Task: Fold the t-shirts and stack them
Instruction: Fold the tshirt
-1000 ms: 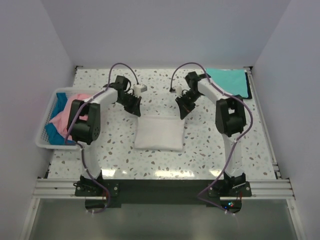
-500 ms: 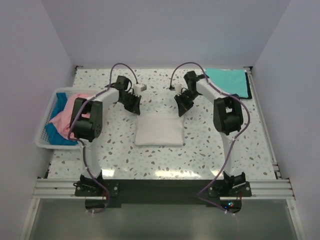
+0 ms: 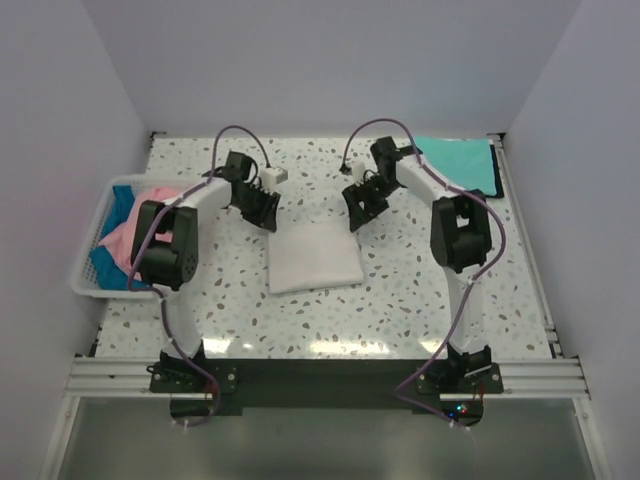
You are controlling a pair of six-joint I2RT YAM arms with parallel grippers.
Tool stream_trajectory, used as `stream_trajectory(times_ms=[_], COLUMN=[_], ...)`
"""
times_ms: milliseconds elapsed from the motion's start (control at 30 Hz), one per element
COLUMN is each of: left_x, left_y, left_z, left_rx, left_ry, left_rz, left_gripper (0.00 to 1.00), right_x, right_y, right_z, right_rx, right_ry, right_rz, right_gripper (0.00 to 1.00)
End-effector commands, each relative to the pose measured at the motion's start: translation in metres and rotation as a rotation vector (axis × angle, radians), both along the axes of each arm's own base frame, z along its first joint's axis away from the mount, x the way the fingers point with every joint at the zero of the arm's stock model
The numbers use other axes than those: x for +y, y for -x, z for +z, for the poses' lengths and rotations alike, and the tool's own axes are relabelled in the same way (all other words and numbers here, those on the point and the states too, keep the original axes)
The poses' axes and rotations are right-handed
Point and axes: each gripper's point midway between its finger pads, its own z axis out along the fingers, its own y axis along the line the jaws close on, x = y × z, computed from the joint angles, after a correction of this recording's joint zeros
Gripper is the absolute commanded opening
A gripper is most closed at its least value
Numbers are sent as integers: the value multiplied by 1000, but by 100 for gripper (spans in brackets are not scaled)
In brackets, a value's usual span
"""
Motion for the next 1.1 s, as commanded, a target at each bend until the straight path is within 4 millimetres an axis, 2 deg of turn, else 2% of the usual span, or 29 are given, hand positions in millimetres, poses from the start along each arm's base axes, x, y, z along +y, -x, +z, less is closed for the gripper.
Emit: stream_trajectory(times_ms=[0,33,67,100,133,167,200,233,267,300,333,367,400,500,600,633,667,700,767,800,867,900,1000,1067], left_x=[20,17,15,14,2,-6,-22,-32,-43,-62,-74,-84,-101,-123,-130,-130,-130,-129,-127,-125,-117,-108,-90,-84], left_y=[-8,-7,-6,-3,12,22,41,62,79,102,123,136,156,181,185,184,182,180,176,177,179,174,181,187], left_z=[24,38,50,83,92,103,129,123,125,133,121,119,122,106,88,84,77,62,45,30,4,-3,-20,-27], left_rx=[-58,-78,-107,-177,-167,-166,-171,-87,-31,-6,81,115,146,253,298,294,293,309,314,346,383,392,459,462], left_ry=[22,86,134,182,262,314,415,487,539,582,633,665,698,779,799,802,787,756,715,689,638,629,604,595], left_rz=[68,61,62,48,7,-4,-49,-17,-14,-58,-26,-30,-64,-36,8,10,20,36,46,62,93,124,145,108], left_gripper=[46,52,61,71,75,89,99,100,100,100,100,100,100,100,100,100,100,100,100,100,100,100,100,100], right_x=[-3,-5,-7,-12,-8,-6,-1,11,16,26,34,43,56,84,106,109,111,108,104,98,84,76,51,43], right_y=[-13,-13,-11,-9,-1,11,23,39,56,72,86,101,115,140,161,164,164,161,163,163,162,162,158,158], right_z=[27,38,48,75,89,92,115,127,119,120,126,116,116,103,84,78,63,53,33,12,-12,-29,-58,-64], right_rx=[-52,-62,-67,-100,-85,-56,-48,13,85,144,206,282,354,477,610,635,642,645,658,677,701,719,767,784], right_ry=[-20,-32,-46,-75,-125,-143,-192,-286,-319,-357,-391,-432,-444,-463,-424,-425,-426,-405,-373,-343,-311,-290,-261,-260], right_rz=[-40,-55,-68,-84,-94,-99,-131,-124,-141,-138,-160,-160,-171,-173,-198,-208,-218,-248,-243,-258,-295,-310,-374,-392], right_gripper=[71,73,77,85,89,95,99,99,99,98,98,99,99,99,99,99,99,99,99,99,99,99,99,99])
